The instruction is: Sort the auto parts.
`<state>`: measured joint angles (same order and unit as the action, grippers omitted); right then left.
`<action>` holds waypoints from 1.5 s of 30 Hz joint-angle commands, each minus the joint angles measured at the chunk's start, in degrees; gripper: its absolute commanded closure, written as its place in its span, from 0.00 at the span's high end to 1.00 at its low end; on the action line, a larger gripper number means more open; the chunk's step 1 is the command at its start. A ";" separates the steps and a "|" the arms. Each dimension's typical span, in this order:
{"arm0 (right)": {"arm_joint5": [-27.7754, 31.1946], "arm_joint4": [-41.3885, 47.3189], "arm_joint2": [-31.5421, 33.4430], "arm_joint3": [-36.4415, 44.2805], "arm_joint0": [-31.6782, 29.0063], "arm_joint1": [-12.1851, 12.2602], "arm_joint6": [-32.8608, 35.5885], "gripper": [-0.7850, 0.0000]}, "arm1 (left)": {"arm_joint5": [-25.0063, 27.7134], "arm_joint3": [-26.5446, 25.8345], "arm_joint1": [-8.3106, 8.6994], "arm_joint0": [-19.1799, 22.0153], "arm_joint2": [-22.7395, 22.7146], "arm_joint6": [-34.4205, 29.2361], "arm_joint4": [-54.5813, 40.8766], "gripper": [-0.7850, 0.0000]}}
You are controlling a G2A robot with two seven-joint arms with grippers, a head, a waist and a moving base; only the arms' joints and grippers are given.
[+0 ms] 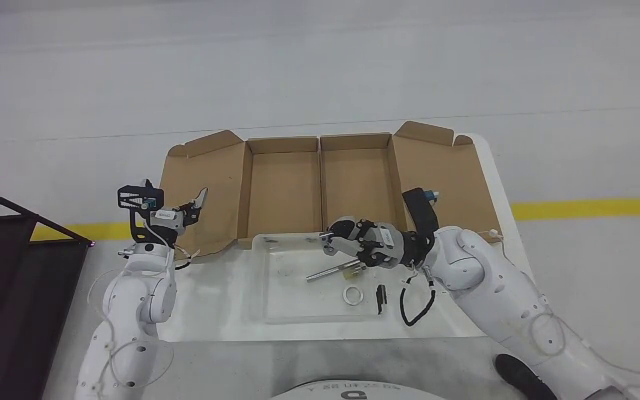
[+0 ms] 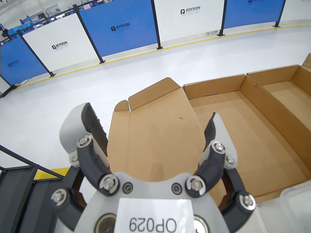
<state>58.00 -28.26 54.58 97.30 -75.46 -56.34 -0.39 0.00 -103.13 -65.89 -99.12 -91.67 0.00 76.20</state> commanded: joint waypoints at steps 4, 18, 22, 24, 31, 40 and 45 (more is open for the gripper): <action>0.00 0.07 -0.02 0.00 0.01 0.00 0.00 0.00 | 0.00 0.00 0.00 0.00 0.00 0.00 0.00 1.00; 0.00 0.07 -0.02 0.00 0.01 0.00 0.00 0.13 | 0.00 0.00 0.00 0.00 0.00 0.00 0.00 1.00; -0.96 0.50 -0.04 0.48 -0.30 -0.10 -0.25 0.00 | 0.00 0.00 0.00 0.00 0.00 0.00 0.00 1.00; -0.95 1.17 0.05 0.70 -0.38 -0.20 -0.19 0.00 | 0.00 0.00 0.00 0.00 0.00 0.00 0.00 1.00; 0.00 7.52 1.70 1.17 -0.89 -0.23 -3.51 0.00 | 0.00 0.00 0.00 0.00 0.00 0.00 0.00 1.00; 0.00 25.38 3.31 2.45 -1.76 0.92 -4.40 0.00 | 0.00 0.00 0.00 0.00 0.00 0.00 0.00 1.00; 0.00 31.99 3.89 2.55 -1.81 1.19 0.33 0.00 | 0.00 0.00 0.00 0.00 0.00 0.00 0.00 1.00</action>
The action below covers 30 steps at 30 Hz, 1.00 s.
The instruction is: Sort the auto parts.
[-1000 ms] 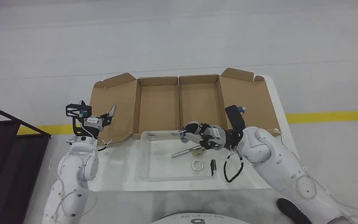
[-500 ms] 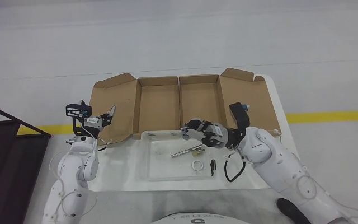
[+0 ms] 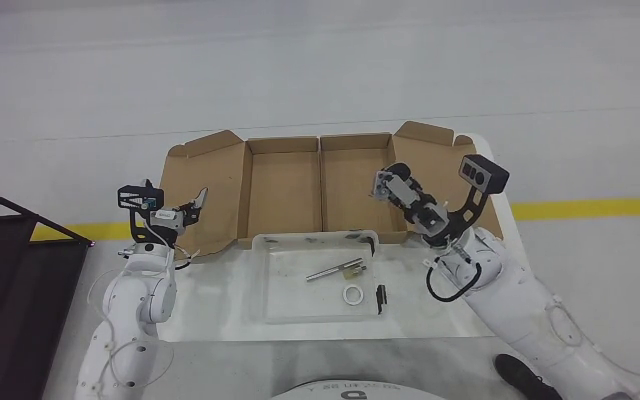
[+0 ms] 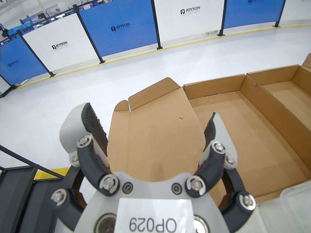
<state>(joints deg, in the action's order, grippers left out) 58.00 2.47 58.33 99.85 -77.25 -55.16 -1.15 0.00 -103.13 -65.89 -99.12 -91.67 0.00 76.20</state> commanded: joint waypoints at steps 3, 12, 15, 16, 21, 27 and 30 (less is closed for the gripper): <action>0.00 3.43 0.95 -0.04 -0.20 -0.05 3.70 0.00 | 0.00 0.00 0.00 0.00 0.00 0.00 0.00 1.00; -2.36 -20.85 10.23 -1.03 -2.94 -1.30 -1.73 0.00 | 0.00 0.00 0.00 0.00 0.00 0.00 0.00 1.00; -11.29 -39.86 11.25 4.33 -6.69 -2.56 -12.37 0.00 | 0.00 0.00 0.00 0.00 0.00 0.00 0.00 1.00; -14.25 -45.10 11.10 5.39 -7.68 -2.87 -15.22 0.00 | 0.00 0.00 0.00 0.00 0.00 0.00 0.00 1.00; -22.04 -58.68 8.55 7.17 -10.10 -3.85 -22.87 0.00 | 0.00 0.00 0.00 0.00 0.00 0.00 0.00 1.00; -24.64 -62.68 7.62 6.98 -10.21 -4.35 -24.18 0.00 | 0.00 0.00 0.00 0.00 0.00 0.00 0.00 1.00; -27.60 -63.27 8.28 6.32 -10.17 -4.53 -23.57 0.00 | 0.00 0.00 0.00 0.00 0.00 0.00 0.00 1.00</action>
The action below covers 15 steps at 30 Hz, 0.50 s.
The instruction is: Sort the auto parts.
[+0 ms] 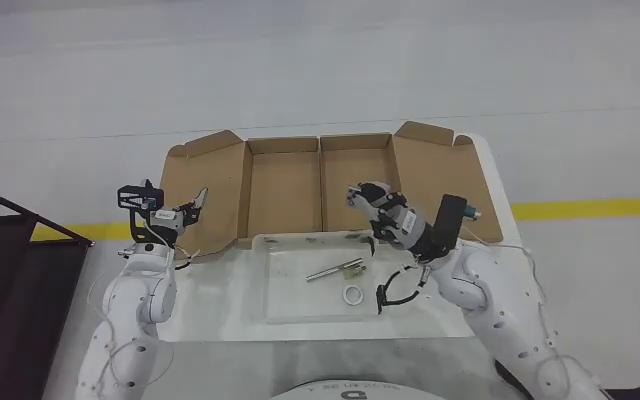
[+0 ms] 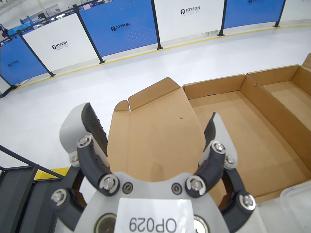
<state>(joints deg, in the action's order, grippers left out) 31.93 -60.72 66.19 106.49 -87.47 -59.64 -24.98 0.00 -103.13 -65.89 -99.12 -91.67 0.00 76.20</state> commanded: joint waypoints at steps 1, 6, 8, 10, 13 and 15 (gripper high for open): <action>-3.01 0.41 0.94 -0.95 0.11 -0.13 0.56 0.00 | 0.00 0.00 0.00 0.00 0.00 0.00 0.00 1.00; -7.06 7.23 4.72 -5.99 1.24 -0.34 3.00 0.00 | 0.00 0.00 0.00 0.00 0.00 0.00 0.00 1.00; -6.83 10.77 5.65 -9.36 1.54 -0.30 7.34 0.00 | 0.00 0.00 0.00 0.00 0.00 0.00 0.00 1.00; -9.17 14.01 6.73 -11.95 3.37 -0.30 13.90 0.00 | 0.00 0.00 0.00 0.00 0.00 0.00 0.00 1.00; -12.79 17.36 6.42 -15.55 6.24 -0.55 23.20 0.00 | 0.00 0.00 0.00 0.00 0.00 0.00 0.00 1.00; -13.59 19.60 5.87 -18.08 7.66 -0.79 26.72 0.00 | 0.00 0.00 0.00 0.00 0.00 0.00 0.00 1.00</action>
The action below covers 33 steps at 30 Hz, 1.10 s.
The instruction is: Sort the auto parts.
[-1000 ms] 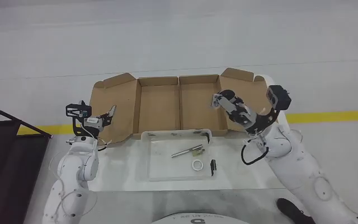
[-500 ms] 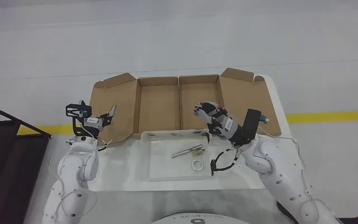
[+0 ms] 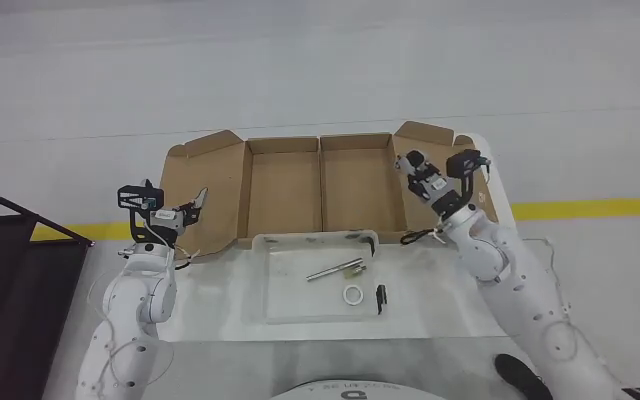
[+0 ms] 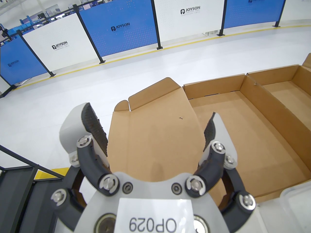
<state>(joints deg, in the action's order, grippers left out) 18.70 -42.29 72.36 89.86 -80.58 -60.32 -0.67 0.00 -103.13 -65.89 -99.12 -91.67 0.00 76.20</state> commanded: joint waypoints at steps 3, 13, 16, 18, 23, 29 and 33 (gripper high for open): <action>-0.74 3.22 -1.40 -4.47 3.02 -0.53 5.83 0.00 | 0.00 0.00 0.00 0.00 0.00 0.00 0.00 1.00; -2.12 2.86 -5.24 -9.94 7.58 -1.91 8.35 0.00 | 0.00 0.00 0.00 0.00 0.00 0.00 0.00 1.00; -2.43 2.76 -5.65 -10.71 8.12 -2.17 8.69 0.00 | 0.00 0.00 0.00 0.00 0.00 0.00 0.00 1.00; -2.80 2.84 -5.90 -11.42 8.44 -2.34 9.02 0.01 | 0.00 0.00 0.00 0.00 0.00 0.00 0.00 1.00; -4.52 1.09 -7.73 -13.59 9.61 -2.92 10.70 0.03 | 0.00 0.00 0.00 0.00 0.00 0.00 0.00 1.00; -5.26 -0.58 -10.04 -15.69 11.37 -3.74 11.62 0.30 | 0.00 0.00 0.00 0.00 0.00 0.00 0.00 1.00; -5.00 -0.66 -10.26 -16.48 11.86 -4.04 11.33 0.35 | 0.00 0.00 0.00 0.00 0.00 0.00 0.00 1.00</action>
<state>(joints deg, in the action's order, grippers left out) 13.65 -42.92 62.10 73.51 -68.81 -64.30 10.69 0.00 -103.13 -65.89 -99.12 -91.67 0.00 76.20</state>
